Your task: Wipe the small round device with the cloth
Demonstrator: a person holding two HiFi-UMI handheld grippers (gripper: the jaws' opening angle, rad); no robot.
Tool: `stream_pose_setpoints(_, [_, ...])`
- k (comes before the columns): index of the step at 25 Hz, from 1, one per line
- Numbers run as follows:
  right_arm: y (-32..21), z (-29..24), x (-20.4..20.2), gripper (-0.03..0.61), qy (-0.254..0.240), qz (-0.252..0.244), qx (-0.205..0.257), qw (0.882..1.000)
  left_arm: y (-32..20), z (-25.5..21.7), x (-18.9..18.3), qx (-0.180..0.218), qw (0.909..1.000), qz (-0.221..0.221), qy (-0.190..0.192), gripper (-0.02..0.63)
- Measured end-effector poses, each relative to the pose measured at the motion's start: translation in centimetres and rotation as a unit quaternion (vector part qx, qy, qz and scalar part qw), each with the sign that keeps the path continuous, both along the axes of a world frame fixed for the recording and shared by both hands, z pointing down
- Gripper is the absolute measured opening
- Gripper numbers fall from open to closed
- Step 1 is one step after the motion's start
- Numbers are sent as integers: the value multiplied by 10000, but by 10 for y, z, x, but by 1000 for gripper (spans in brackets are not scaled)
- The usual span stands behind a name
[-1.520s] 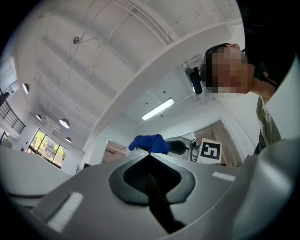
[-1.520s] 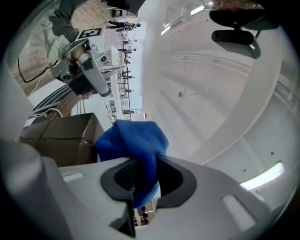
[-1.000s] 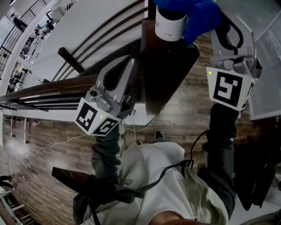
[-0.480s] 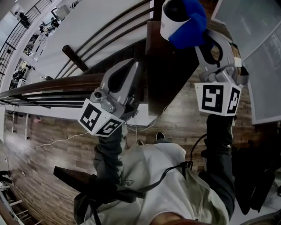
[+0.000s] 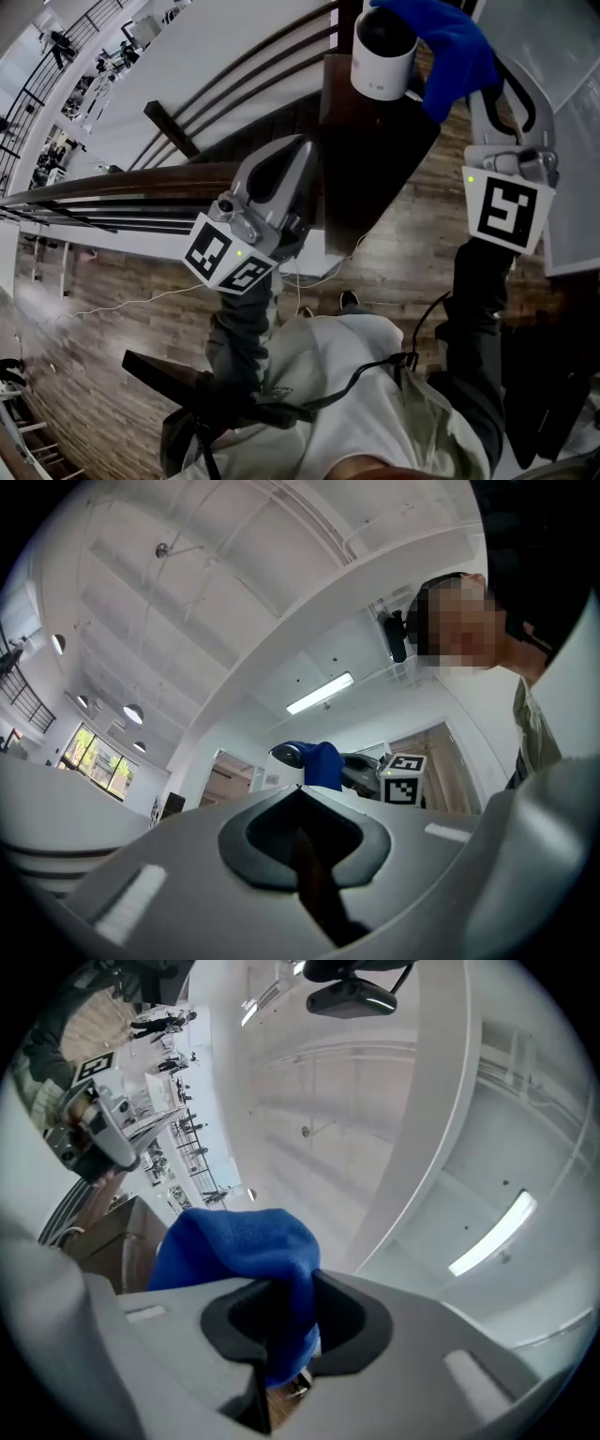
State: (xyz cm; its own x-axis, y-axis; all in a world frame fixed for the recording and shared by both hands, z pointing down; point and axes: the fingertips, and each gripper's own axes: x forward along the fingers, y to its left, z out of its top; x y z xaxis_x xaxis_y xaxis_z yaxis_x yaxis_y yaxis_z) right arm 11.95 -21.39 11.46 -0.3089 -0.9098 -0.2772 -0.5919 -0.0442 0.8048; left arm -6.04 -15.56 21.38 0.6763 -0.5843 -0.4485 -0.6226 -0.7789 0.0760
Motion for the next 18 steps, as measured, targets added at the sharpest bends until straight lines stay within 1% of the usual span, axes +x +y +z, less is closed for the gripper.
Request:
stream_pose_setpoints(2, [-13,-16,1,77,2,242,-24,9997,-2,1,0,-17,10000,-1,3,-9])
stream_pose_setpoints(3, [-21,-25,-3,77,71,268,-18,9996,-2,1,-1,-16,10000,-9,1,-9])
stream_pose_setpoints(5, [-39,-38,-23,77,392,135,52,9991,0,1,-2,-14,10000,-30,-6,-9])
stream_pose_setpoints(8, [-60,-40,-64,77,1014,-294,226,9942,3,3,-7,-19,10000,-86,9,-9])
stream_pose_setpoints(10, [-65,-37,-77,71,1155,-366,246,9923,4,4,-12,-36,9999,-138,21,-9])
stream_pose_setpoints(12, [-64,-38,-77,71,1243,-264,244,9916,5,6,-14,-62,9998,-181,18,-9])
stream_pose_setpoints(14, [-60,-41,-75,71,1392,-54,281,9899,4,8,-15,-91,9997,-224,34,-9])
stream_pose_setpoints(18, [-50,-45,-86,71,1804,166,543,9819,1,12,-13,-153,9997,-200,58,-9])
